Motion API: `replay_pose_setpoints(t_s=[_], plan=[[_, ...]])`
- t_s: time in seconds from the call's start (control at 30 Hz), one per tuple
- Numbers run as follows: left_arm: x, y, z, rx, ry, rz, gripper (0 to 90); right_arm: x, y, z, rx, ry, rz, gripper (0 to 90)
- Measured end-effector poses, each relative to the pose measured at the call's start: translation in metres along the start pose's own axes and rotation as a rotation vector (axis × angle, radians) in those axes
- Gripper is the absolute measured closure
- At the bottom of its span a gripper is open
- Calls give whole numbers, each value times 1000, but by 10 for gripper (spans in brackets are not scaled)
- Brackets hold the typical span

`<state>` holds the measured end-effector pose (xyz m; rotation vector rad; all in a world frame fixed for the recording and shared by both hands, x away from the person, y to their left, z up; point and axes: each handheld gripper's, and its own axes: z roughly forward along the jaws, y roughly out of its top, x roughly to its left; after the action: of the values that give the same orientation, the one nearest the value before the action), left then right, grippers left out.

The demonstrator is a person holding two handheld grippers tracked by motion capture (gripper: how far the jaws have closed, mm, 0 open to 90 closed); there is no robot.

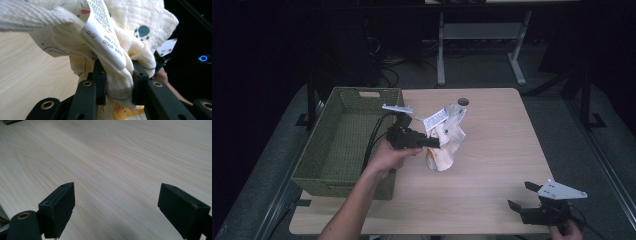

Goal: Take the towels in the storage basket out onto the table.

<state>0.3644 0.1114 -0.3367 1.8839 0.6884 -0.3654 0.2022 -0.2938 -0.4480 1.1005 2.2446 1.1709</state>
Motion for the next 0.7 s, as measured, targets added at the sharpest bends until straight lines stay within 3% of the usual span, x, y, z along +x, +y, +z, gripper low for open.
replay_pose_setpoints(t_s=[0.17,0.37,0.53,0.7], plan=[[2,-1,16,10,6,-14,709,0,0,0,0,2,2,139],[8,-5,38,49,47,-35,706,0,0,0,-4,2,6,139],[14,-12,54,45,38,-81,702,0,0,0,-1,2,4,139],[18,-18,65,44,71,-103,702,-1,0,-1,-3,1,4,139]])
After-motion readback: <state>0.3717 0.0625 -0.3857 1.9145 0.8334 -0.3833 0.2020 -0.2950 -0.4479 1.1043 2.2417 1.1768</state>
